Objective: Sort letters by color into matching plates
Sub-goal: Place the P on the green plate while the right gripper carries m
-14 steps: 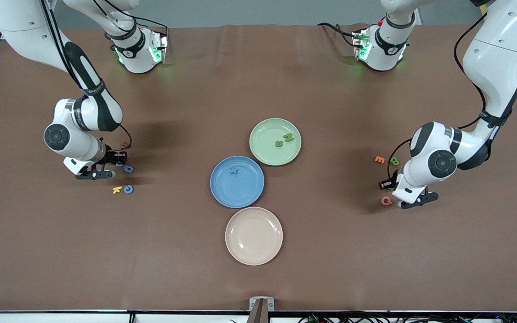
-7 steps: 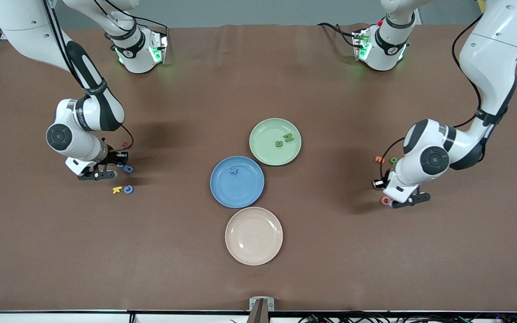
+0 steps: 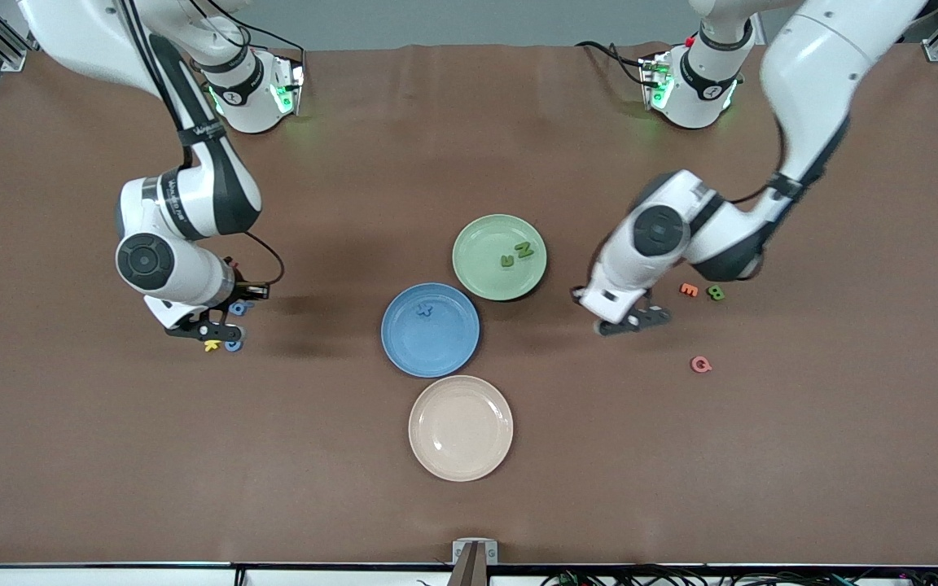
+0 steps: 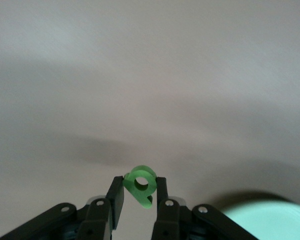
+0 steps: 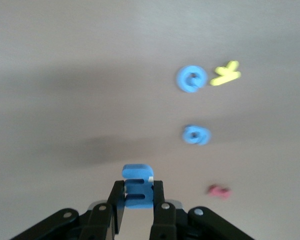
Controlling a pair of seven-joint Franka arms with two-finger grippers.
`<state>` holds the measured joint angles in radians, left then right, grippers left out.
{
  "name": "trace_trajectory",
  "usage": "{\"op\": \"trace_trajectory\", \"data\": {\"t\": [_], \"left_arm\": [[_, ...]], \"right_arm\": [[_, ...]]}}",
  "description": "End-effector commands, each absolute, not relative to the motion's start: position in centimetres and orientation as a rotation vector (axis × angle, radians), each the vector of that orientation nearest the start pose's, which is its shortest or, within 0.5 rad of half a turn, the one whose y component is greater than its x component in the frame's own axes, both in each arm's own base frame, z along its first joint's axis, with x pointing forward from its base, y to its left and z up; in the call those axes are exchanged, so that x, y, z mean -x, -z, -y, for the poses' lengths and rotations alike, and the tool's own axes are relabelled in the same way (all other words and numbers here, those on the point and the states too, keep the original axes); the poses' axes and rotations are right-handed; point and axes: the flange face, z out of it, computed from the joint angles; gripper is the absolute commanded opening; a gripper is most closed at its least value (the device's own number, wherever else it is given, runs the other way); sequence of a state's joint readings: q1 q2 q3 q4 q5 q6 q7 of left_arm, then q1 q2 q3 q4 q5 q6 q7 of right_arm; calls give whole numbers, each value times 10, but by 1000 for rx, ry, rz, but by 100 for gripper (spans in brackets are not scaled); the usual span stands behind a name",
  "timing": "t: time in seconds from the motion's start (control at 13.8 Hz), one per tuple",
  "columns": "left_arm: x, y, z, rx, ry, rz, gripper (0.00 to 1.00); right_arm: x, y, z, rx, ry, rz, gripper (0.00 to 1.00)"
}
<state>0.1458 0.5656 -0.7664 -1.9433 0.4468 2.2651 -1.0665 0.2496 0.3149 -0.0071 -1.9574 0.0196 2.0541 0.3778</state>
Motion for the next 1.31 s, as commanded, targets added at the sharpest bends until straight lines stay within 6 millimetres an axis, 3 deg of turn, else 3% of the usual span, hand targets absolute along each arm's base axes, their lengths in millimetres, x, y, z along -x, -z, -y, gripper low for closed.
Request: {"op": "trace_trajectory", "data": {"t": [0.0, 0.22, 0.36, 0.44, 0.51, 0.58, 0.65, 0.73, 1.09, 1.24], "left_arm": [[-500, -261, 378, 3132, -91, 416, 0], [-476, -253, 428, 3149, -120, 440, 1], [-463, -244, 448, 3151, -145, 446, 5], [-461, -241, 451, 3149, -151, 445, 12], [-462, -237, 450, 3144, -158, 449, 26], [-463, -235, 448, 3140, -161, 453, 66], [-463, -235, 448, 3140, -159, 455, 99], [-467, -237, 445, 3140, -151, 464, 100], [-528, -288, 371, 3124, -7, 550, 100], [-553, -296, 320, 3083, -17, 446, 100]], "right_arm": [[-582, -315, -200, 3091, -347, -401, 13], [-583, -299, -284, 3037, -354, -557, 13], [-589, -288, -332, 3025, -332, -656, 13], [-588, -279, -353, 3025, -329, -698, 13], [-586, -270, -369, 3026, -329, -727, 13], [-584, -263, -385, 3019, -308, -732, 13], [-583, -259, -395, 2999, -264, -744, 13], [-582, -251, -404, 2983, -232, -753, 13], [-574, -218, -433, 2925, -155, -731, 13], [-567, -210, -444, 2921, -135, -707, 14]]}}
